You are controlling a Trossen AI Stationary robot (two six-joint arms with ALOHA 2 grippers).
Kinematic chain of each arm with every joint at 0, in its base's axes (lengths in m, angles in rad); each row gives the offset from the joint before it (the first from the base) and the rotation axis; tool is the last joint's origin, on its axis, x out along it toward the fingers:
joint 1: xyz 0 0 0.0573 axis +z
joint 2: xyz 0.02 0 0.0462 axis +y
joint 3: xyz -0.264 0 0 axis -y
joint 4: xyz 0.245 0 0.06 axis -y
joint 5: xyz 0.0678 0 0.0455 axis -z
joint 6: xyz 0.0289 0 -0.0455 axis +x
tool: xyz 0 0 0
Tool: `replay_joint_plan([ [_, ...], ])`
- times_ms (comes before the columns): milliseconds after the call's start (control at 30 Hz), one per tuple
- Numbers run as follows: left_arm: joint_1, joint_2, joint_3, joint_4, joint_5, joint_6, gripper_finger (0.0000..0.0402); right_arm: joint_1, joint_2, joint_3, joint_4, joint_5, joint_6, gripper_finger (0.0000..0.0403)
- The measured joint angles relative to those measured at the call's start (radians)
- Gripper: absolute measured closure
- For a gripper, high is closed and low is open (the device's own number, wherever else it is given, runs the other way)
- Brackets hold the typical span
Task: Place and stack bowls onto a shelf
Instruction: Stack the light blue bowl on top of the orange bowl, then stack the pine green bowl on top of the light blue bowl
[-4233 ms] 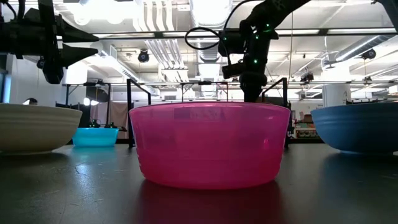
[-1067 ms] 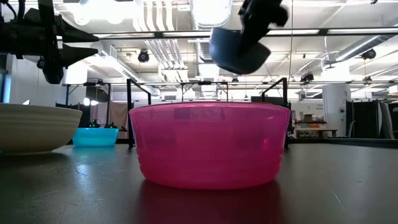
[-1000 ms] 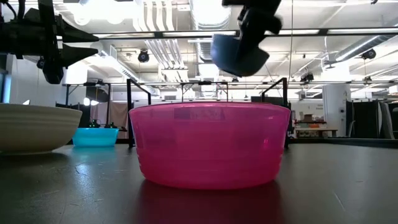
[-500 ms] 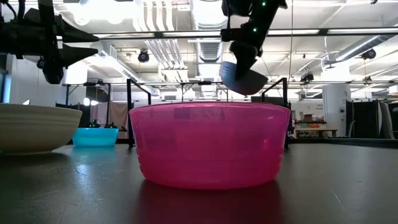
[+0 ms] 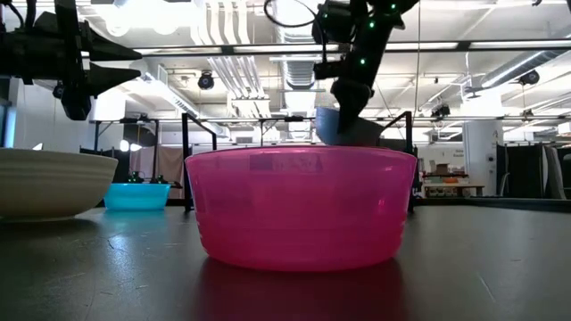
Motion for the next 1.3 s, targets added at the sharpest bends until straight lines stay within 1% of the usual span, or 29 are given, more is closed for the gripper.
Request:
replay_joint_plan([
  [167, 0.0, 0.0, 0.0, 0.0, 0.0, 0.0, 0.0265, -0.006, 0.021, -0.001, -0.035, 0.003, -0.005, 0.0394],
  [367, 0.0, 0.0, 0.0, 0.0, 0.0, 0.0, 0.0265, -0.022, 0.021, -0.001, -0.034, 0.004, -0.006, 0.0389],
  [467, 0.0, 0.0, 0.0, 0.0, 0.0, 0.0, 0.0265, -0.032, 0.021, -0.001, -0.044, 0.003, -0.006, 0.0372],
  [733, 0.0, 0.0, 0.0, 0.0, 0.0, 0.0, 0.0265, -0.042, 0.013, 0.0, -0.134, 0.005, 0.013, 0.0304],
  [833, 0.0, 0.0, 0.0, 0.0, 0.0, 0.0, 0.0265, -0.038, 0.004, 0.024, -0.174, 0.005, 0.031, 0.0297],
  [1067, 0.0, 0.0, 0.0, 0.0, 0.0, 0.0, 0.0265, -0.02, -0.025, 0.078, -0.223, -0.012, 0.103, 0.0296],
  [1100, 0.0, 0.0, 0.0, 0.0, 0.0, 0.0, 0.0265, -0.015, -0.033, 0.082, -0.224, -0.037, 0.123, 0.0296],
  [1133, 0.0, 0.0, 0.0, 0.0, 0.0, 0.0, 0.0265, -0.008, -0.041, 0.083, -0.224, -0.086, 0.147, 0.0296],
  [1233, 0.0, 0.0, 0.0, -0.001, 0.0, 0.0, 0.0265, 0.015, -0.053, 0.088, -0.23, -0.291, 0.223, 0.0296],
  [1300, 0.0, 0.0, 0.0, 0.0, 0.0, 0.0, 0.0265, 0.043, -0.055, 0.087, -0.236, -0.391, 0.264, 0.0296],
])
